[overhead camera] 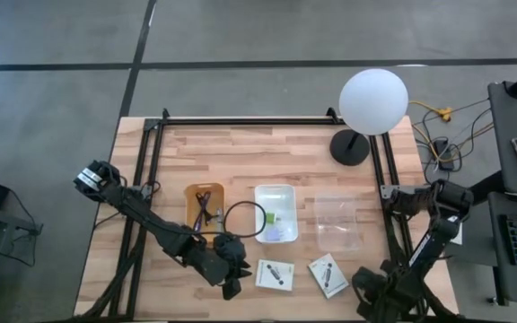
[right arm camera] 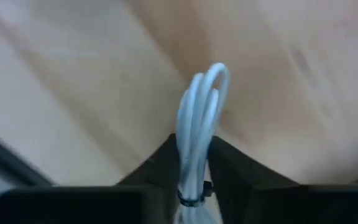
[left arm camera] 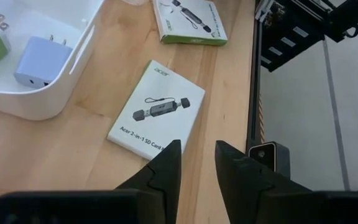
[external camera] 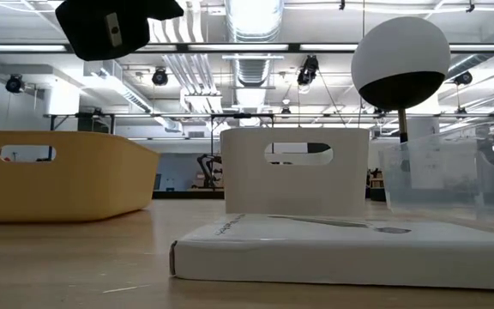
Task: Pick and place items into bin
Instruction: Put the white charger cable into the yellow bin
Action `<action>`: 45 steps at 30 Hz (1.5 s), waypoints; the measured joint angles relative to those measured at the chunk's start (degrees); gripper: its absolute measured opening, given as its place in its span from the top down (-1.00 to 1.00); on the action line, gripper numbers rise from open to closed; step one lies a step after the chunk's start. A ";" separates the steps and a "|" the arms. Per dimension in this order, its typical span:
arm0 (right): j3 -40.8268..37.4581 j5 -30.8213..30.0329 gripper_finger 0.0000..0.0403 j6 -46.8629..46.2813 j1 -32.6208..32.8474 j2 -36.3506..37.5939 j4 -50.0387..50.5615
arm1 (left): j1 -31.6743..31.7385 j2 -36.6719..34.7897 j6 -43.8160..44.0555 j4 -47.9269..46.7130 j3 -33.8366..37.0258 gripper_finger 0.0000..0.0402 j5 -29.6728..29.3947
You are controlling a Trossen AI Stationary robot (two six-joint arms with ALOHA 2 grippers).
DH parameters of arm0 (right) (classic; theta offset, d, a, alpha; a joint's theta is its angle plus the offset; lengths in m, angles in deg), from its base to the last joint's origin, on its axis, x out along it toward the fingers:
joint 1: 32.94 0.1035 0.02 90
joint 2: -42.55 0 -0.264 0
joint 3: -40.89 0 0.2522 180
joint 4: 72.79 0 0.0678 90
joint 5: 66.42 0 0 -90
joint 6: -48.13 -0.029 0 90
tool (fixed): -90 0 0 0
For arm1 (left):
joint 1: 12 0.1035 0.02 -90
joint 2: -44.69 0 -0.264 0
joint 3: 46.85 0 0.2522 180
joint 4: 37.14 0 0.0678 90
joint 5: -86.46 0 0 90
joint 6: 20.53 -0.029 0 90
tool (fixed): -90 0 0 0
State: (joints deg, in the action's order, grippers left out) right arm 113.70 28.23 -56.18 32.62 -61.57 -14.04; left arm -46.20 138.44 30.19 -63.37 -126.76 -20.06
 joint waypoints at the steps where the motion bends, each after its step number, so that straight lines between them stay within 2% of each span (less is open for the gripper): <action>1: -0.66 -0.35 0.76 -0.73 0.00 0.65 0.18 | 0.00 0.00 0.00 0.00 0.00 0.60 0.00; 4: -2.41 -4.10 0.91 -4.58 -0.04 3.37 0.13 | -0.04 0.00 0.09 0.02 0.00 0.60 0.00; 7: -3.39 -13.67 0.92 -11.51 -0.04 7.58 -1.03 | -0.27 -0.02 0.11 0.04 0.00 0.60 -0.02; 11: -3.36 -35.23 0.92 -20.10 0.73 15.82 -2.46 | -0.52 -0.05 -0.02 0.33 -0.60 0.60 -0.07; 14: -3.15 -53.99 0.93 -20.30 0.56 21.70 -3.30 | -0.50 -0.19 -0.09 1.71 -0.86 0.60 -1.51; 16: -2.63 -58.67 0.93 -15.96 -2.00 24.36 -3.42 | -0.50 -0.32 0.56 2.89 -1.15 0.60 -5.04; 18: -2.26 -58.77 0.93 -9.84 -6.13 25.61 -4.22 | -0.42 -0.52 3.07 4.15 -1.43 0.58 -9.47; 21: -1.69 -58.14 0.93 2.61 -12.91 26.66 -9.67 | 0.48 -0.92 3.43 6.52 -1.40 0.52 -12.57; 26: -1.55 -50.04 0.93 27.38 -22.73 26.45 -29.76 | 2.11 -2.92 3.44 8.55 -1.05 0.26 -14.51; 29: -1.39 -44.50 0.93 37.18 -26.48 25.83 -38.60 | 2.72 -3.94 3.09 8.71 -0.87 0.06 -17.37; 32: -1.07 -40.84 0.93 40.46 -28.96 24.28 -40.58 | 3.62 -5.62 0.48 11.44 -0.73 -0.07 -18.09; 36: -0.16 -37.23 0.93 42.40 -30.76 21.64 -41.41 | 5.33 -7.91 -3.92 17.31 -0.29 -0.09 -17.89; 41: 2.65 -33.46 0.93 45.79 -32.09 17.84 -43.09 | 9.52 -8.11 -4.59 17.48 -0.02 -0.06 -10.61; 45: 5.85 -31.77 0.93 47.70 -32.79 14.83 -43.10 | 11.23 -7.50 -4.63 17.67 0.00 -0.06 -7.55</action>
State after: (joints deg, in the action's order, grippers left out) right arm 119.55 -3.53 -8.48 -0.16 -46.74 -57.14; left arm -34.96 130.95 25.56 -45.70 -126.76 -27.61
